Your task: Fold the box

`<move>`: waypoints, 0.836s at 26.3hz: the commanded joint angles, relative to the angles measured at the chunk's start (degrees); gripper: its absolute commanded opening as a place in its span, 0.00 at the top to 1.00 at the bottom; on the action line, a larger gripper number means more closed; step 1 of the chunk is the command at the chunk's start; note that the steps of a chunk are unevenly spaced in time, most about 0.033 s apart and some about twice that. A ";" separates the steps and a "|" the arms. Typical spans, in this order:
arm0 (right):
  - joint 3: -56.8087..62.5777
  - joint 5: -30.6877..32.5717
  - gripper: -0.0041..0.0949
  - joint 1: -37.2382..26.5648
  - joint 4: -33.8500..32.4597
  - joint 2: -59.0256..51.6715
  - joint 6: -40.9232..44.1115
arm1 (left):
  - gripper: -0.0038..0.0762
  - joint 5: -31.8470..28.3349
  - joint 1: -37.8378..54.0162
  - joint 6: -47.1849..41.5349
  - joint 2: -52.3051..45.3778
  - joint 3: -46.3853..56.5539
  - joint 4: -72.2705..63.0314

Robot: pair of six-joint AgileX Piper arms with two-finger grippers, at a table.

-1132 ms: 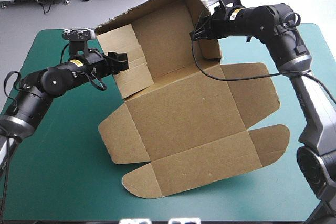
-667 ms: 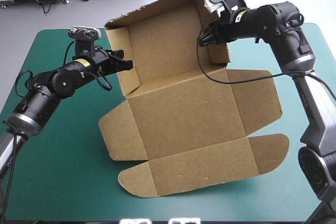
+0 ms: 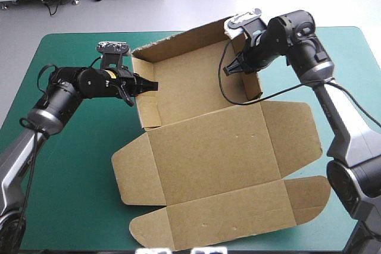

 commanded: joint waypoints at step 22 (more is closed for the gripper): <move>10.27 0.30 0.98 0.61 1.92 7.41 7.34 | 0.96 27.63 -3.57 -8.56 20.65 -22.35 17.86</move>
